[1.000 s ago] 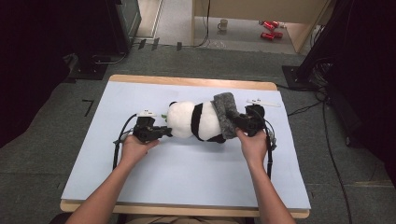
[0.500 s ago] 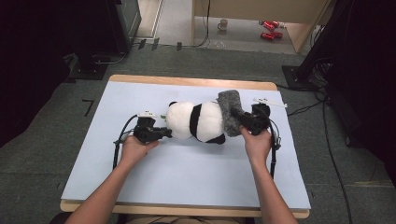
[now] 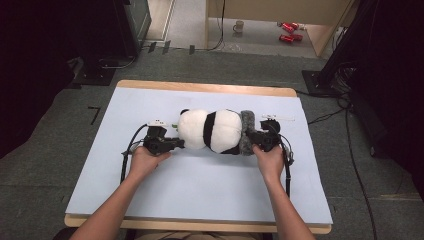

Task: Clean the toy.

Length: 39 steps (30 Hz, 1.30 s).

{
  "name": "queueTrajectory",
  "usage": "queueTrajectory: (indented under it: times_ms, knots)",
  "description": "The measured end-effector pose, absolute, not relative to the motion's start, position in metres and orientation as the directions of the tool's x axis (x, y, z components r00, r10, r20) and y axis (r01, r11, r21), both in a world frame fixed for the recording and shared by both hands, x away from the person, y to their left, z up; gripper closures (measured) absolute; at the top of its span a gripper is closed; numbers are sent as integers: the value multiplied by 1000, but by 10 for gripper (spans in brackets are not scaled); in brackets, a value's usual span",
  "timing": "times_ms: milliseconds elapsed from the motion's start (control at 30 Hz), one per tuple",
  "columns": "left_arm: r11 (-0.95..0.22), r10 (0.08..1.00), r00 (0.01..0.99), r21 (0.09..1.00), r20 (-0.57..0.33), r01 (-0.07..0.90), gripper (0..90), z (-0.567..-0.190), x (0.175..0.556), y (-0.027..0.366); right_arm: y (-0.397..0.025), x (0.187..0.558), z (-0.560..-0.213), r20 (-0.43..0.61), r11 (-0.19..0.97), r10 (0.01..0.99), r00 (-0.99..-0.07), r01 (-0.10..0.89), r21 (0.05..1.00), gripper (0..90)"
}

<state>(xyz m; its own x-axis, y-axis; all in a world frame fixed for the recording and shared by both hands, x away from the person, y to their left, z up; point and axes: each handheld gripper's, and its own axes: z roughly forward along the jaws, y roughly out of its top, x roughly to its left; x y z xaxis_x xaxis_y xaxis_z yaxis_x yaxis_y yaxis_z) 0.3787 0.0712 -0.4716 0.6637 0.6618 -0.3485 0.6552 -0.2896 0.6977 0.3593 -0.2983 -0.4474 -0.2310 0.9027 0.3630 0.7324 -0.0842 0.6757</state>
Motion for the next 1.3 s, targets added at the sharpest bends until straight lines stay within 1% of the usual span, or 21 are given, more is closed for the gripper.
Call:
queueTrajectory:
  times_ms: [100,167,267,333,400,600,767,933,1033,1133,1200,1300]
  knots:
    - [-289,660,663,696,-353,657,802,-472,379,71,-294,360,-455,342,-54,911,-231,753,655,790]
    - [-288,659,663,696,-355,658,802,-471,380,71,-294,361,-459,349,-53,909,-226,770,636,789]
    - [-287,657,664,697,-356,657,801,-471,379,71,-296,364,-463,334,-16,910,-245,785,619,786]
    - [-286,656,665,697,-358,657,799,-471,379,71,-299,364,-462,337,-20,912,-236,792,610,785]
    - [-288,654,667,697,-358,657,799,-471,379,70,-304,364,-458,327,-30,918,-224,784,621,784]
    - [-289,655,666,696,-356,657,792,-471,378,69,-328,360,-437,358,-117,915,-185,727,676,784]
    - [-293,655,668,696,-354,656,793,-472,378,68,-338,355,-415,388,-165,901,-194,675,720,784]
    - [-293,656,667,695,-354,656,793,-472,376,67,-328,349,-392,393,-153,883,-257,633,759,783]
    - [-298,654,670,694,-351,655,792,-472,375,66,-316,348,-387,379,-121,876,-298,626,771,782]
    - [-305,654,670,687,-353,660,791,-473,374,66,-301,350,-392,354,-70,878,-322,647,760,781]
    - [-303,651,670,687,-356,660,790,-474,374,67,-293,351,-400,313,-35,894,-321,646,763,781]
    - [-297,648,672,693,-359,657,789,-473,374,66,-293,351,-410,301,-40,903,-308,637,770,782]
